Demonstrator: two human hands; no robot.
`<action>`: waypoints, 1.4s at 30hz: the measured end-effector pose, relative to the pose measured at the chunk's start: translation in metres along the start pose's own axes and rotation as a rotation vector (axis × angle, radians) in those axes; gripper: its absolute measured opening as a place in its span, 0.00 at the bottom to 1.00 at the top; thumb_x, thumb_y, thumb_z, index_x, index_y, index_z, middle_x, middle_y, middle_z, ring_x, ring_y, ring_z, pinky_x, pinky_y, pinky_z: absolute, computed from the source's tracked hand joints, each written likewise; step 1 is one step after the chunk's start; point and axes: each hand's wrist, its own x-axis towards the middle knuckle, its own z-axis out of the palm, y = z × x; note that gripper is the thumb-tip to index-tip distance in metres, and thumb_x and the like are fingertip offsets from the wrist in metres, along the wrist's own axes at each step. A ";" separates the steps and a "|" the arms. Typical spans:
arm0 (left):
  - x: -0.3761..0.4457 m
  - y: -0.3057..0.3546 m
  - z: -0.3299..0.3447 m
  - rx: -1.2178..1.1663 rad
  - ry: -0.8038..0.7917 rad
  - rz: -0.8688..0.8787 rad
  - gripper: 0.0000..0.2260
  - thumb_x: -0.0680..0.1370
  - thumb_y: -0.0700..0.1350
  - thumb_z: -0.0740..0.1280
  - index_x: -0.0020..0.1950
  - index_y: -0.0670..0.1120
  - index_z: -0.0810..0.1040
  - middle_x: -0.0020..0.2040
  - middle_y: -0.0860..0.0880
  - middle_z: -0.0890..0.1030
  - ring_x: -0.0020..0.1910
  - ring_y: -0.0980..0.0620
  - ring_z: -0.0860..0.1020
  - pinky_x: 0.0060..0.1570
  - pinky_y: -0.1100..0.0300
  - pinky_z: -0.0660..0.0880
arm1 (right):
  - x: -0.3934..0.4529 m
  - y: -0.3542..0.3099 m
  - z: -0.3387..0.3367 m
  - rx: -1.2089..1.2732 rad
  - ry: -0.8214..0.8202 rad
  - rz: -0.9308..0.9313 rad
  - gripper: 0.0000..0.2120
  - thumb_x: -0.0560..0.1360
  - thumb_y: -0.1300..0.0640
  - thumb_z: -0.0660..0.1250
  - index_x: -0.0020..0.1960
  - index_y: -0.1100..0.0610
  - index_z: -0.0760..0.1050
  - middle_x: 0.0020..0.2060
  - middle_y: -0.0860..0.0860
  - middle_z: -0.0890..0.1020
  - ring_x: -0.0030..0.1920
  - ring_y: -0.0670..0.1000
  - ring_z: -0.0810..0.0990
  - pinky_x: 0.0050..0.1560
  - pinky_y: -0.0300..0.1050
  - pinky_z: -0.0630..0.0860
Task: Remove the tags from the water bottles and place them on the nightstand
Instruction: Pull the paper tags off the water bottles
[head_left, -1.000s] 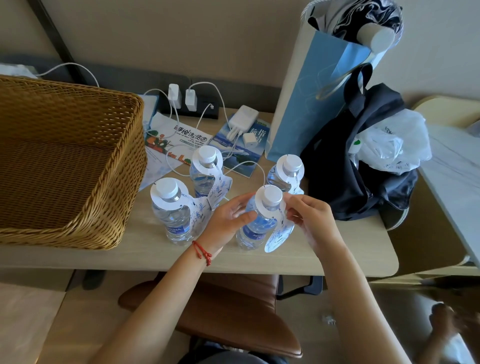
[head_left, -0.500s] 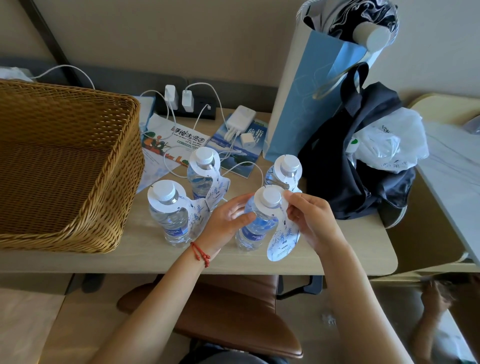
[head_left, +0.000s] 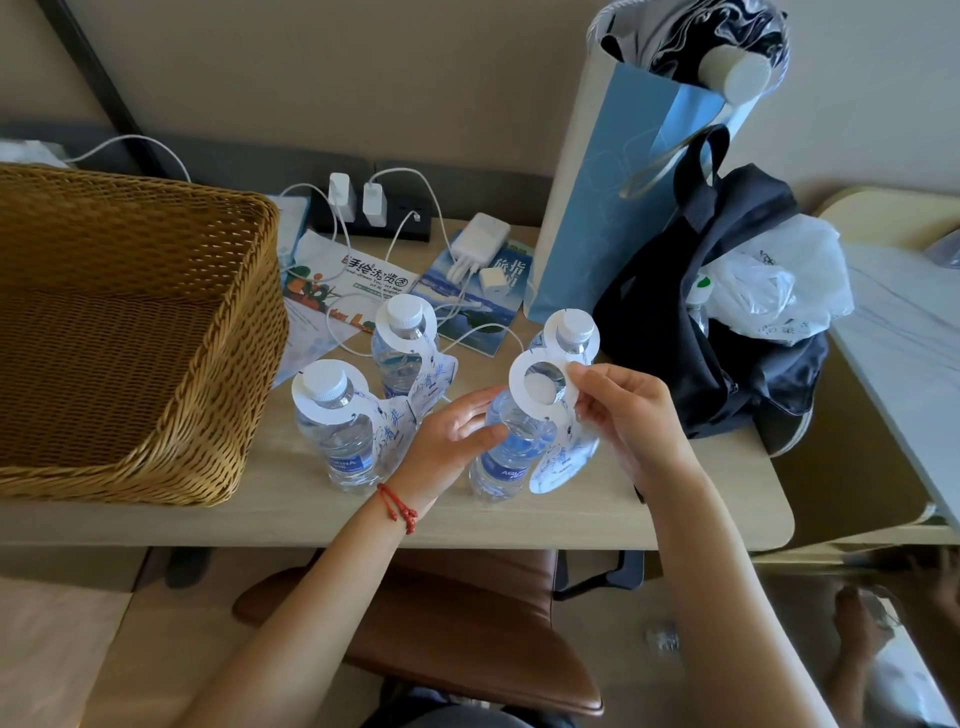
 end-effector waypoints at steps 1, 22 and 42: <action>0.000 0.000 0.000 0.000 0.003 0.003 0.34 0.56 0.68 0.72 0.58 0.55 0.73 0.56 0.59 0.76 0.54 0.71 0.74 0.46 0.77 0.70 | -0.001 0.000 -0.003 -0.008 0.020 -0.001 0.13 0.70 0.56 0.71 0.27 0.55 0.77 0.23 0.48 0.75 0.28 0.44 0.70 0.35 0.35 0.69; -0.006 -0.009 0.009 0.037 0.069 0.127 0.17 0.70 0.44 0.71 0.55 0.58 0.74 0.49 0.69 0.80 0.53 0.70 0.76 0.45 0.76 0.71 | -0.036 0.059 -0.133 0.055 0.572 0.312 0.11 0.71 0.57 0.71 0.33 0.58 0.74 0.28 0.52 0.73 0.30 0.48 0.71 0.39 0.40 0.71; -0.010 -0.002 0.016 0.028 0.114 0.092 0.28 0.62 0.62 0.73 0.59 0.58 0.72 0.56 0.63 0.77 0.57 0.66 0.75 0.48 0.73 0.72 | 0.013 0.125 -0.179 -0.415 0.837 0.458 0.12 0.74 0.52 0.67 0.50 0.61 0.80 0.43 0.58 0.82 0.44 0.57 0.79 0.47 0.48 0.76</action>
